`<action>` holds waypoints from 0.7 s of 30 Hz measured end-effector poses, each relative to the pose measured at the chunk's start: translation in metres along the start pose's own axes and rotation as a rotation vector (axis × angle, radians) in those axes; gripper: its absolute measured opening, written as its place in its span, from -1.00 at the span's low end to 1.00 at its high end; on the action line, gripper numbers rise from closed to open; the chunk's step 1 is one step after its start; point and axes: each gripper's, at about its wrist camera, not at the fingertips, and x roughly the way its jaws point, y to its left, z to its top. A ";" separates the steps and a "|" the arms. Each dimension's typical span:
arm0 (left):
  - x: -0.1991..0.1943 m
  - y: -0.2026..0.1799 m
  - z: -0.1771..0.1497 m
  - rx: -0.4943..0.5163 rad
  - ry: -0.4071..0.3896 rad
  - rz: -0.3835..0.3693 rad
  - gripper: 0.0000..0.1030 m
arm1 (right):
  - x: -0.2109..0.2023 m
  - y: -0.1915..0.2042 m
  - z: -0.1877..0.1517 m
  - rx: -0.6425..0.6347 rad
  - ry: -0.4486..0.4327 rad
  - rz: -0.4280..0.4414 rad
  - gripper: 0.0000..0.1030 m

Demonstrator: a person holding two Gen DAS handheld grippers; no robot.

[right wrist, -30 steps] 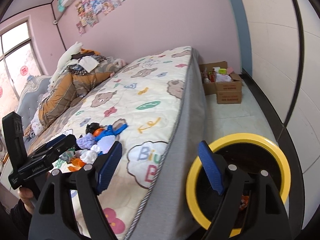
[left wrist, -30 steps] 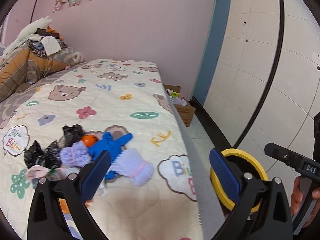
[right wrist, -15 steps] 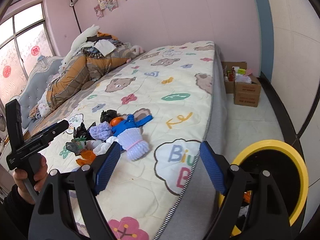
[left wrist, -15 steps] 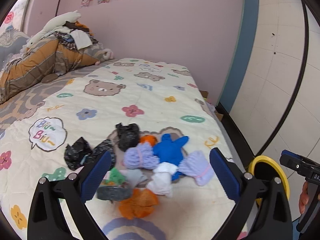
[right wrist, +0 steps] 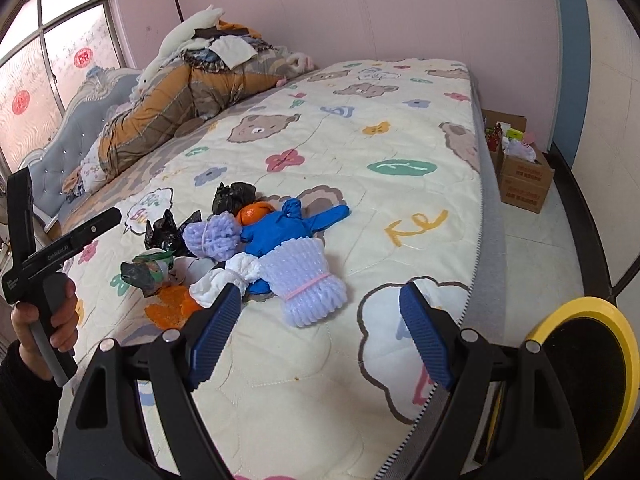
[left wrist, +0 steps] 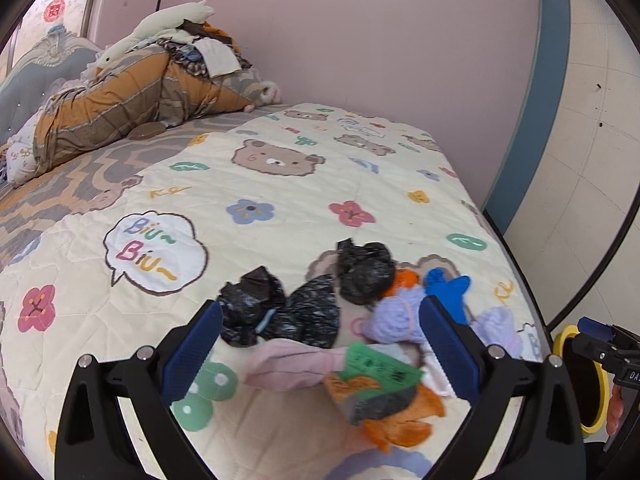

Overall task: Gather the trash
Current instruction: 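Move both tools back over the trash pile on the bed, then grasp the black plastic bags with the left tool while the right tool grasps the purple mesh bundle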

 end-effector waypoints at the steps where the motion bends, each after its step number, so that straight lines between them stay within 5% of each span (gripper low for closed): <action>1: 0.003 0.004 0.000 -0.004 0.003 0.009 0.84 | 0.006 0.001 0.001 -0.001 0.005 -0.002 0.52; 11: 0.046 0.048 0.000 -0.051 0.057 0.097 0.84 | 0.055 0.008 0.008 -0.059 0.046 -0.058 0.55; 21: 0.091 0.060 0.001 -0.099 0.131 0.106 0.84 | 0.088 0.009 0.010 -0.079 0.074 -0.079 0.58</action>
